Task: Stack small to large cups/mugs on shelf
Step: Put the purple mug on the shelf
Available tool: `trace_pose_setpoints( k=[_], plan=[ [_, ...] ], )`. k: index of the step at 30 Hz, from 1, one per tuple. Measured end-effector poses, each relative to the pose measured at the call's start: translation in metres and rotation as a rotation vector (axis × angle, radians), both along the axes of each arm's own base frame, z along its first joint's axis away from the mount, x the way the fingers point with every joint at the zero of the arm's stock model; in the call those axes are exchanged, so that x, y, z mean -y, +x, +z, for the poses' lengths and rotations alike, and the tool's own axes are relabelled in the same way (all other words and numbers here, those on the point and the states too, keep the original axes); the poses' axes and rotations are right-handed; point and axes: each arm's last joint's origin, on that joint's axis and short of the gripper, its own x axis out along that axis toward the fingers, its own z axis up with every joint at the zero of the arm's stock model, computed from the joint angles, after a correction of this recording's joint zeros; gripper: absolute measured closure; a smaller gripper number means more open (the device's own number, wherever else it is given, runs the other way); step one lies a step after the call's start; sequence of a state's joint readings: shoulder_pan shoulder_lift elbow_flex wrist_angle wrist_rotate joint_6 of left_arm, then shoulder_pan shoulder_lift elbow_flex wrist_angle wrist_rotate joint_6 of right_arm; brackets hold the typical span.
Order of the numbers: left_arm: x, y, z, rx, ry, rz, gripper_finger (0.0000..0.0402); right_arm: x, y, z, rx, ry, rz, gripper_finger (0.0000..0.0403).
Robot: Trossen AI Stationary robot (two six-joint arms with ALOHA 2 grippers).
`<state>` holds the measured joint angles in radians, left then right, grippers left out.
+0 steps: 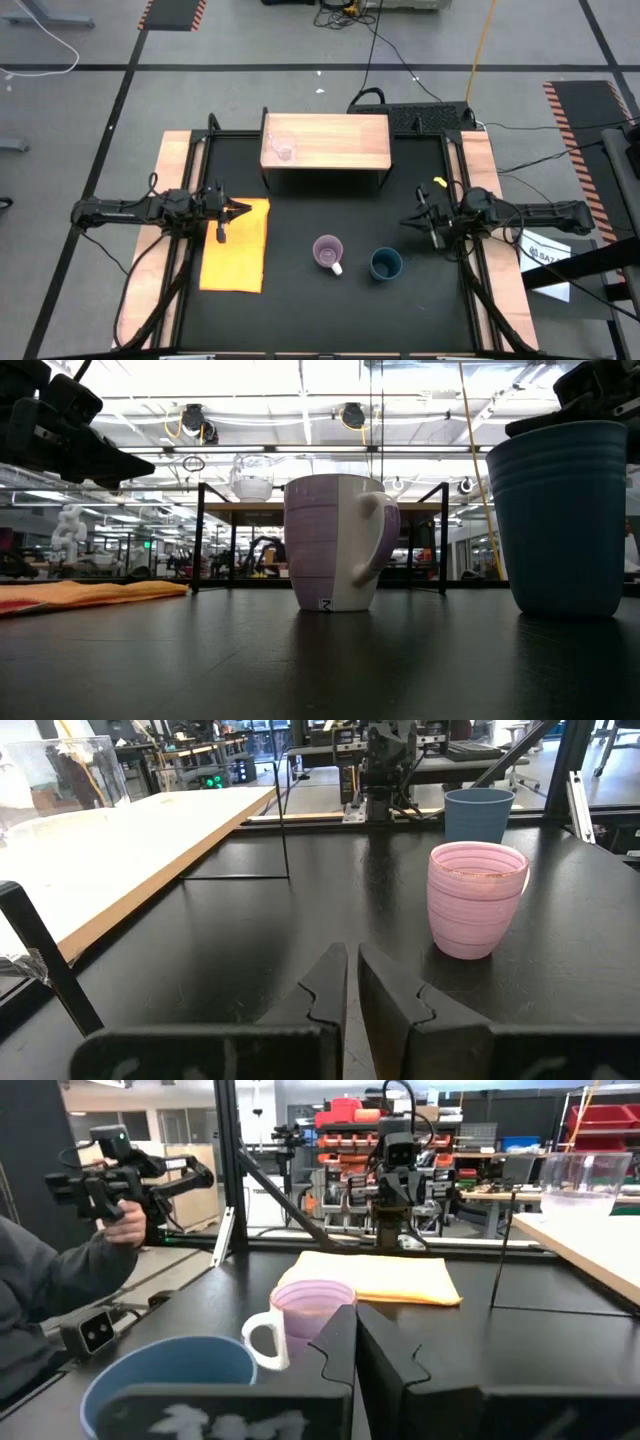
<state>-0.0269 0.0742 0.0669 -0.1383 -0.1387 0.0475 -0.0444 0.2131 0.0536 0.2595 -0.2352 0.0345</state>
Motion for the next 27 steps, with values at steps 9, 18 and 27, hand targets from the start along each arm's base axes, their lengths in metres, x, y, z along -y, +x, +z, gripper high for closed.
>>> trace_pose_setpoints(
  k=[9, 18, 27],
  plan=[
    [0.0, 0.0, 0.0, 0.0, 0.0, -0.001, 0.0369, 0.002, 0.002, 0.001, -0.001, 0.043, -0.074, 0.0403],
    [0.0, 0.0, 0.0, 0.0, 0.0, -0.001, 0.0369, 0.001, 0.007, 0.003, 0.01, 0.04, -0.023, 0.0403],
    [0.0, 0.0, 0.0, 0.0, 0.0, 0.0, 0.0369, 0.001, 0.012, -0.001, -0.032, 0.039, -0.022, 0.0403]
  ],
)
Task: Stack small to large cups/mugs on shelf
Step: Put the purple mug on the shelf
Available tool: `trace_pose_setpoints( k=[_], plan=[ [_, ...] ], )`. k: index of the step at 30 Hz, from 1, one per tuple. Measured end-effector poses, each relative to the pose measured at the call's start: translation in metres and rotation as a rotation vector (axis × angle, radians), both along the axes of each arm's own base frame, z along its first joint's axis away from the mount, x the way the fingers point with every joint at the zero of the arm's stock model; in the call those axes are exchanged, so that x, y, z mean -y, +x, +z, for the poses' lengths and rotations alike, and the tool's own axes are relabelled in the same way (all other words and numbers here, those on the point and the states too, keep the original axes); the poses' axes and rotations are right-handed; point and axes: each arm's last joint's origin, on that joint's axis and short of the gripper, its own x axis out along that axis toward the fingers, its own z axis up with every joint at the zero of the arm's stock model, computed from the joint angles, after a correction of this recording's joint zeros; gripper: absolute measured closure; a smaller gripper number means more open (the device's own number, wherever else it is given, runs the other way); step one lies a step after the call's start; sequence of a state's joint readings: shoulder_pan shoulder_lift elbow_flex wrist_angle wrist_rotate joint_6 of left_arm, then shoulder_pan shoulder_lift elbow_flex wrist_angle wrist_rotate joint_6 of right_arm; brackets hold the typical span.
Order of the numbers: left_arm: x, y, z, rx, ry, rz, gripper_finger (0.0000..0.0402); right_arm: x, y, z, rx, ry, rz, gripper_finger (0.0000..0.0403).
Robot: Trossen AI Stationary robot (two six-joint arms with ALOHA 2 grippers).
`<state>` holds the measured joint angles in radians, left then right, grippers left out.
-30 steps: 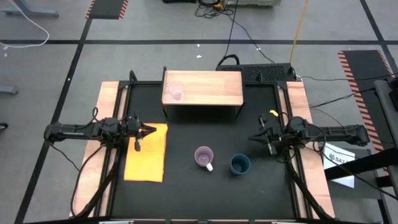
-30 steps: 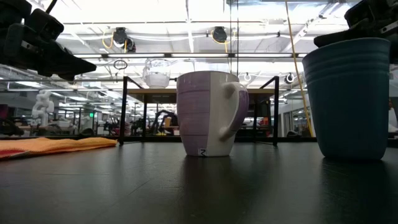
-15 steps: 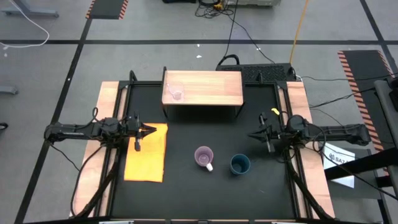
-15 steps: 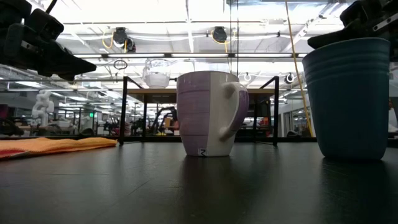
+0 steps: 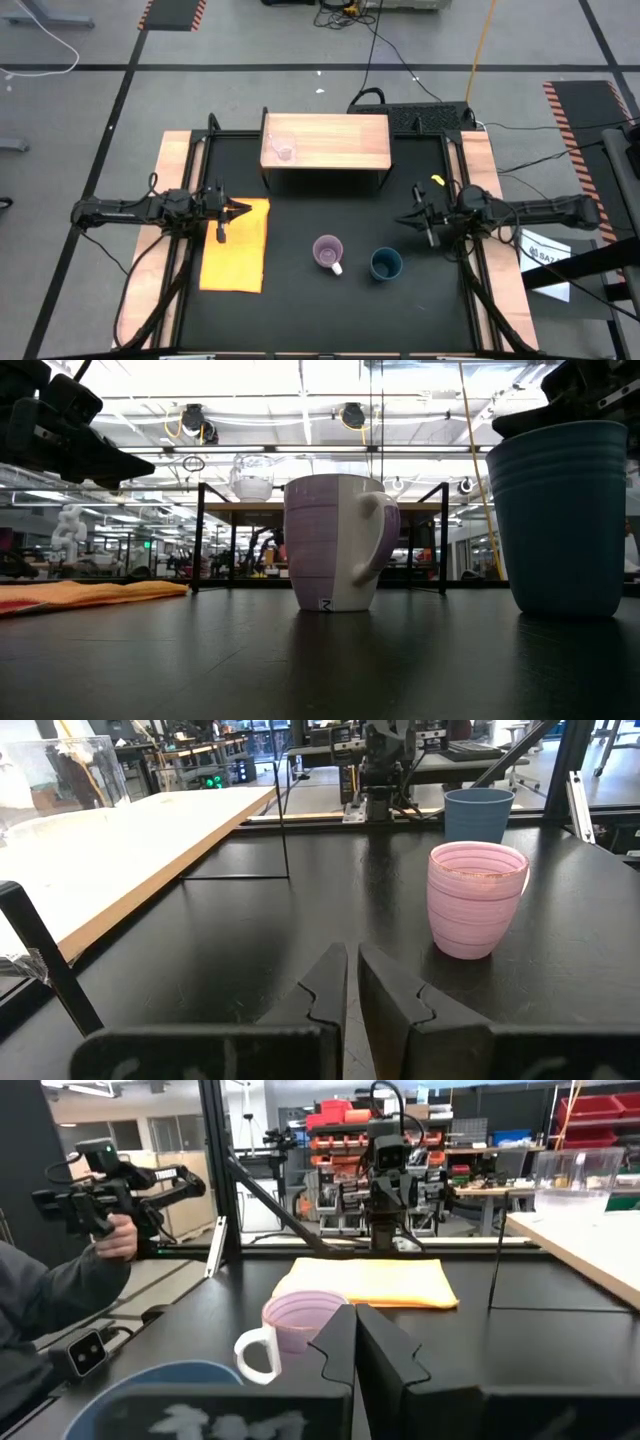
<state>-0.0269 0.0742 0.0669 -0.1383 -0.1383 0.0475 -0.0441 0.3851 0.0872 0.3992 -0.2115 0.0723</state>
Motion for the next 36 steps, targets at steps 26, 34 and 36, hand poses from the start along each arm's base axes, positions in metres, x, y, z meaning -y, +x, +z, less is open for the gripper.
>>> trace_pose_setpoints(
  k=[26, 34, 36],
  plan=[
    [0.0, 0.0, 0.0, 0.0, -0.006, -0.006, 0.0369, 0.0, 0.006, 0.003, 0.046, -0.06, -0.005, 0.0403],
    [0.0, 0.0, 0.0, 0.0, -0.006, -0.006, 0.0369, 0.001, 0.012, 0.023, 0.042, -0.048, -0.008, 0.0403],
    [0.0, 0.0, 0.0, 0.0, -0.006, -0.006, 0.0369, 0.001, 0.017, 0.03, -0.011, -0.046, -0.02, 0.0403]
  ],
)
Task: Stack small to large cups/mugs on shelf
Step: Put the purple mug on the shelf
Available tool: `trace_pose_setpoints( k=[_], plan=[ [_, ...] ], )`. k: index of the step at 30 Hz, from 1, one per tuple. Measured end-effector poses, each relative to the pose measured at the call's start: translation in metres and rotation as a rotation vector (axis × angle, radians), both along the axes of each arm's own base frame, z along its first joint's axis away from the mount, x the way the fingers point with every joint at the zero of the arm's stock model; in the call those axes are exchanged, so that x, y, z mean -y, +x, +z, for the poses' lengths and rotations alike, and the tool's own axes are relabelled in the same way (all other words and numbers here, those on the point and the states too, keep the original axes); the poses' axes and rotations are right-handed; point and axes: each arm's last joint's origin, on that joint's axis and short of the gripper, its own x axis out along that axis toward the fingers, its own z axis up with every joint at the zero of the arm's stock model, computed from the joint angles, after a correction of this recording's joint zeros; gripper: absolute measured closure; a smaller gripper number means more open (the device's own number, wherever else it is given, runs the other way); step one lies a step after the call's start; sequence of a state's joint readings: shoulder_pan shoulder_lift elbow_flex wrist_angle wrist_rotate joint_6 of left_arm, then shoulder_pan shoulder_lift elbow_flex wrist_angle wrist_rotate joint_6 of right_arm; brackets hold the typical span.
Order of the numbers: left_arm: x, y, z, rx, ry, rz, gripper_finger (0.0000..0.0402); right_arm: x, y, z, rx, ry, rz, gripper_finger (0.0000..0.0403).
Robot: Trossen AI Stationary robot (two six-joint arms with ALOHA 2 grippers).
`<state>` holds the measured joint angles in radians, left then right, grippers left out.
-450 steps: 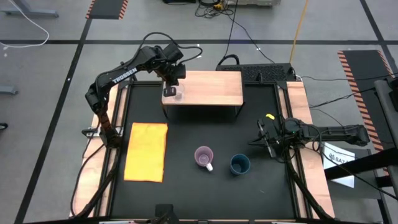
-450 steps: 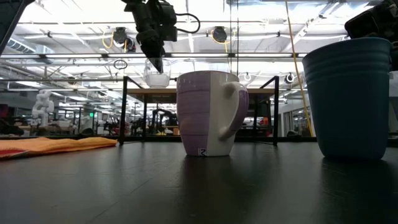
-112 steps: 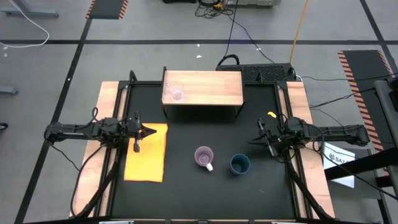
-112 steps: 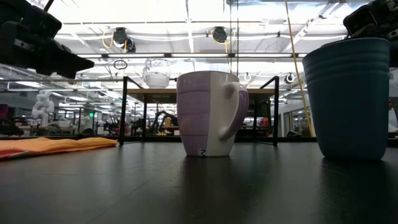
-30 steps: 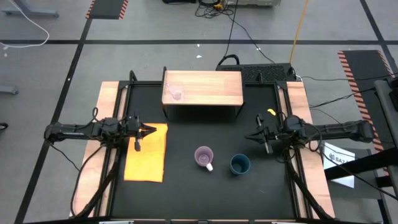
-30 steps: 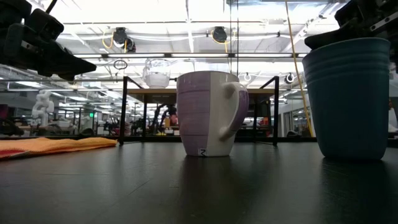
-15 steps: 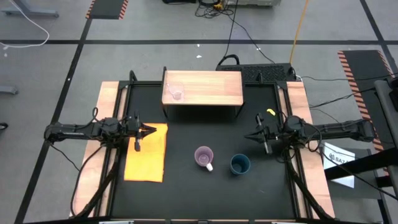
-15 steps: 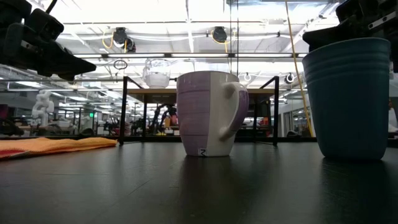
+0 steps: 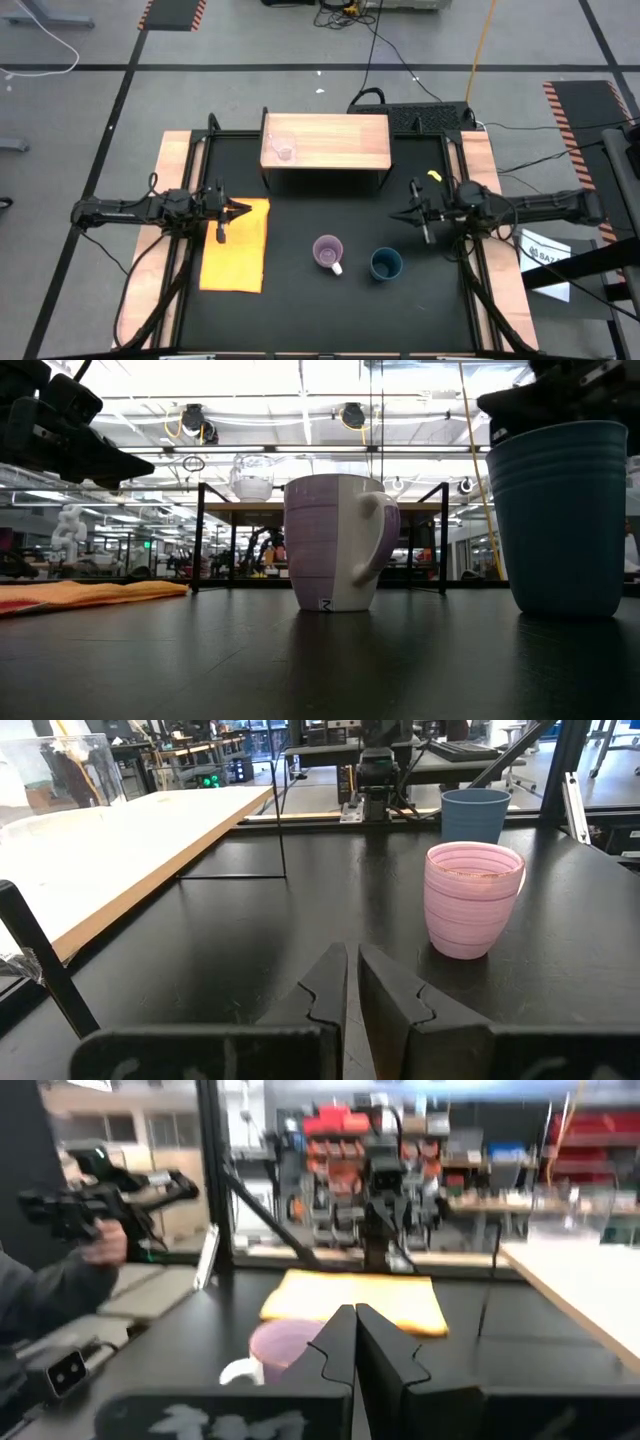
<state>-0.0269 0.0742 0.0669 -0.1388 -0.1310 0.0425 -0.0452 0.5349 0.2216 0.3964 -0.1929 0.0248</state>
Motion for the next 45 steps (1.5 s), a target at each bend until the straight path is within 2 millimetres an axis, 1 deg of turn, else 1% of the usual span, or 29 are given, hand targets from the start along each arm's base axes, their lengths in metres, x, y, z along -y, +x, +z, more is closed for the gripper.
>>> trace_pose_setpoints(
  k=[4, 10, 14, 20, 26, 32, 38, 41, 45],
  plan=[
    [0.0, 0.0, 0.0, 0.0, 0.0, 0.0, 0.0369, 0.001, 0.01, 0.01, -0.08, -0.022, -0.01, 0.0403],
    [0.0, 0.0, 0.0, 0.0, -0.001, 0.0, 0.0369, 0.002, 0.025, 0.023, -0.102, -0.038, -0.008, 0.0403],
    [0.0, 0.0, 0.0, 0.0, -0.001, 0.0, 0.0369, 0.002, 0.038, 0.034, -0.114, -0.032, -0.004, 0.0403],
    [0.0, 0.0, 0.0, 0.0, -0.001, 0.001, 0.0369, 0.0, 0.057, 0.042, -0.111, 0.013, 0.096, 0.0403],
    [0.0, 0.0, 0.0, 0.0, 0.004, 0.0, 0.0369, 0.001, 0.071, 0.039, -0.062, 0.006, 0.099, 0.0403],
    [0.0, 0.0, 0.0, 0.0, 0.004, 0.0, 0.0369, 0.001, 0.087, 0.023, -0.095, 0.005, 0.1, 0.0403],
    [0.0, 0.0, 0.0, 0.0, 0.005, 0.0, 0.0369, 0.001, 0.096, 0.016, -0.091, 0.007, 0.124, 0.0403],
    [0.0, 0.0, 0.0, 0.0, 0.005, 0.0, 0.0369, 0.001, 0.1, 0.015, -0.085, 0.009, 0.125, 0.0403],
    [0.0, 0.0, 0.0, 0.0, 0.005, 0.0, 0.0369, 0.002, 0.111, 0.024, -0.108, 0.025, 0.125, 0.0403]
  ],
)
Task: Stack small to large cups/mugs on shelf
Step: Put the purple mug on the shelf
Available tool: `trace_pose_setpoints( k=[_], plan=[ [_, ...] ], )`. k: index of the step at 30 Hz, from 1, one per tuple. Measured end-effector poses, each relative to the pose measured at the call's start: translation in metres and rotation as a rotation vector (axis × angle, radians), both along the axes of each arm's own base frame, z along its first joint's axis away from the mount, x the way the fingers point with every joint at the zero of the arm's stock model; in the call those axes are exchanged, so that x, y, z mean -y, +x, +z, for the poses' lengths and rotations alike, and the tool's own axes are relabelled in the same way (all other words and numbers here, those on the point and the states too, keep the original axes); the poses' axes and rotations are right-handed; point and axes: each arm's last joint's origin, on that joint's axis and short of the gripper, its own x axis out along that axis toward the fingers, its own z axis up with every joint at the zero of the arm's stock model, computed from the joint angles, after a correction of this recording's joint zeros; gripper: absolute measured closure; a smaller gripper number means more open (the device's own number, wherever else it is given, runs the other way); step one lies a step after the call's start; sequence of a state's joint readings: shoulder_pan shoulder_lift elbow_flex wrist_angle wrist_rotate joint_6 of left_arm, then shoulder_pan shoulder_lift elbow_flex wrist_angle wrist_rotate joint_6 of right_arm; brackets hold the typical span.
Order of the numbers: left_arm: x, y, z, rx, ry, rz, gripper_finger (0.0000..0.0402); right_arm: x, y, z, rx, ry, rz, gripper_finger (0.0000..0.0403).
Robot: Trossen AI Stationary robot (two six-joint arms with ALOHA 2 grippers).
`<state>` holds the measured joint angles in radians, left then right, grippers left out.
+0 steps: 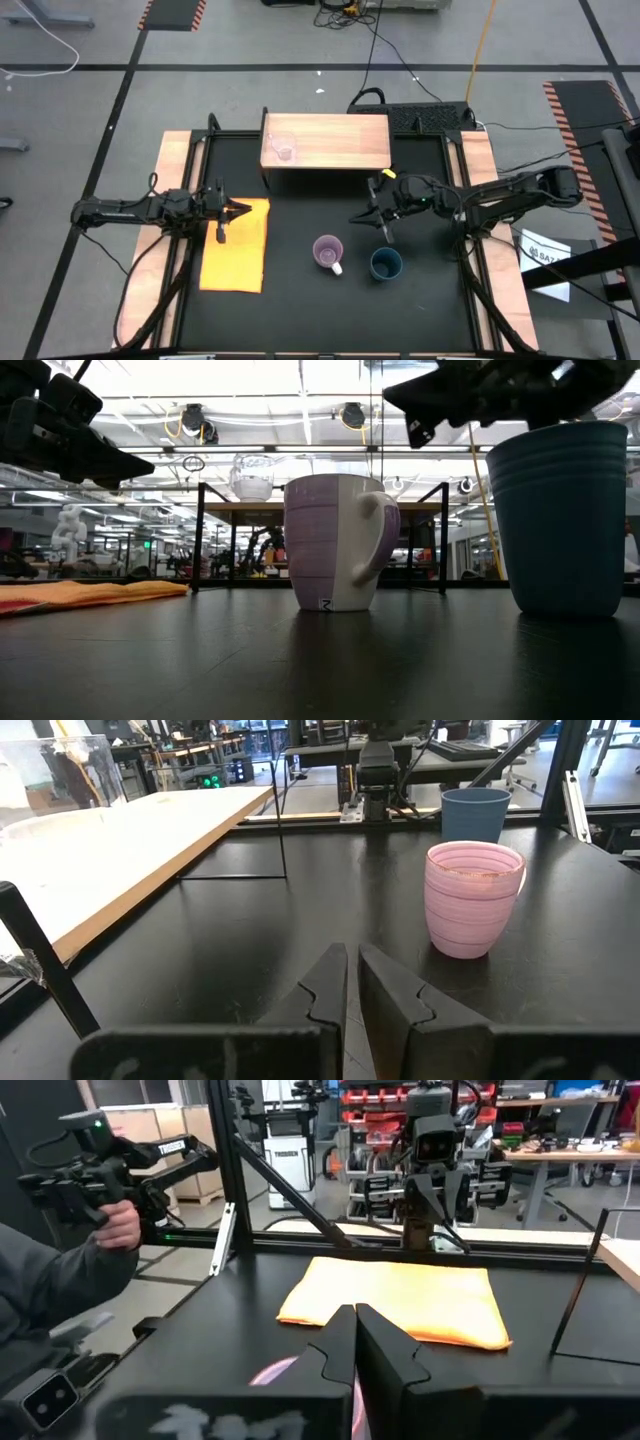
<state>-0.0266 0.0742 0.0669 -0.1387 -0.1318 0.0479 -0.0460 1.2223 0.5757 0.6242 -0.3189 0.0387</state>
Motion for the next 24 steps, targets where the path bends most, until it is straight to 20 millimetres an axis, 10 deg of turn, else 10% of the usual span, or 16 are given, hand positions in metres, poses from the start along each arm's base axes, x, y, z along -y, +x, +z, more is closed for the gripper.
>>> trace_pose_setpoints(
  k=[24],
  plan=[
    [0.0, 0.0, 0.0, -0.002, 0.024, -0.004, 0.0369, 0.001, 0.059, 0.028, -0.277, 0.106, 0.014, 0.0403]
  ],
)
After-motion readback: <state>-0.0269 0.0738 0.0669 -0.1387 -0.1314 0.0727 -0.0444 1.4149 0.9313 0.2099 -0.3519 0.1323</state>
